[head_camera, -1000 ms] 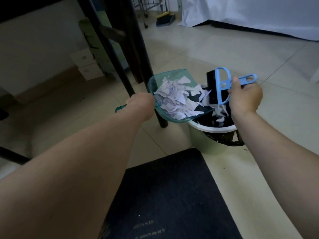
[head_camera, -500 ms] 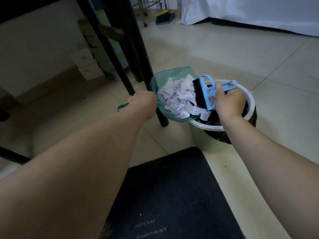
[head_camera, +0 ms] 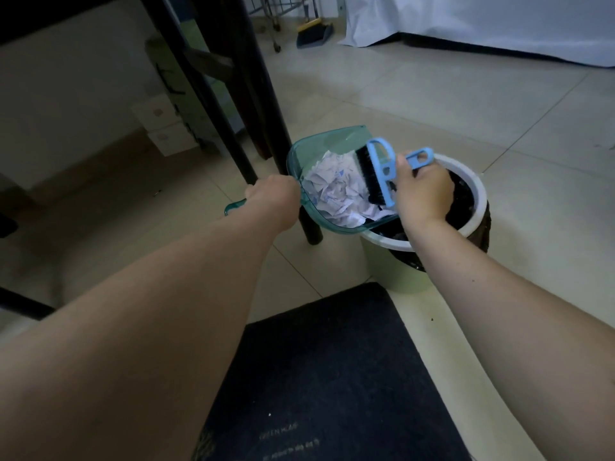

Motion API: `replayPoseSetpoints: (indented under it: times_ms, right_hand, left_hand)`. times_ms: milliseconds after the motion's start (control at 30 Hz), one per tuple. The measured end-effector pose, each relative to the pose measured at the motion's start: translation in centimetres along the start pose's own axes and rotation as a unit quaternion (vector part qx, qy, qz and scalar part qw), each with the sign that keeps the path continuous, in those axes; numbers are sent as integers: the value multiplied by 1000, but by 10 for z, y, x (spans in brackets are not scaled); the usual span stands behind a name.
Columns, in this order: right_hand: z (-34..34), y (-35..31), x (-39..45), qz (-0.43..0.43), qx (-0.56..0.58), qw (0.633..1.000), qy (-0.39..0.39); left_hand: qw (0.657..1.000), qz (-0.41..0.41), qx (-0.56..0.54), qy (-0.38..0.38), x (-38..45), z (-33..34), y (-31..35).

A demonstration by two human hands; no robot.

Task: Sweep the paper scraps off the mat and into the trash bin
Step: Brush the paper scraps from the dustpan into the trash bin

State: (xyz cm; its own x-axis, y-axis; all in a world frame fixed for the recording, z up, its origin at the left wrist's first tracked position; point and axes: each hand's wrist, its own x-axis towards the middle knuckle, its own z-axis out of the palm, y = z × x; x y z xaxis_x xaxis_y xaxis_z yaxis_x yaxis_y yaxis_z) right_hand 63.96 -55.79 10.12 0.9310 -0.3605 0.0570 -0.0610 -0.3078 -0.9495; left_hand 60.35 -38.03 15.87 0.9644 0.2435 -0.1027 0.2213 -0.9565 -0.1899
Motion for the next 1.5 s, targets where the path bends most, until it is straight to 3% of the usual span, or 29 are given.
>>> replayPoseSetpoints:
  times_ms: [233,367,567,733,900,1133,1300,1400,1500]
  right_hand:
    - [-25,16,11,31,-19,996,80]
    - [-29,8,12,30,34,992,120]
    - [-6,-10,-9,10,117,993,29]
    - [7,0,-18,-2,45,998,-37]
    - [-13,7,-2,34,-11,998,43]
    - [-26,-1,6,67,91,983,143]
    - [-3,-12,-11,15,120,992,38]
    - [7,-4,-18,4,61,997,-44]
    - [3,6,-16,-1,4,1000,-22]
  left_hand:
    - [1000,-5,0,-4,1,-1,-1]
    - [1000,-5,4,-4,1,-1,0]
    - [1000,-2,-3,-2,0,-1,2]
    - [1000,3,1,2,0,-2,5]
    - [1000,2,2,5,2,-2,3]
    - [1000,-3,-8,4,2,2,-1]
    - [1000,-2,-6,1,2,0,-2]
    - [1000,1,5,-1,1,-1,-2]
    - [1000,1,9,-1,0,-2,-4]
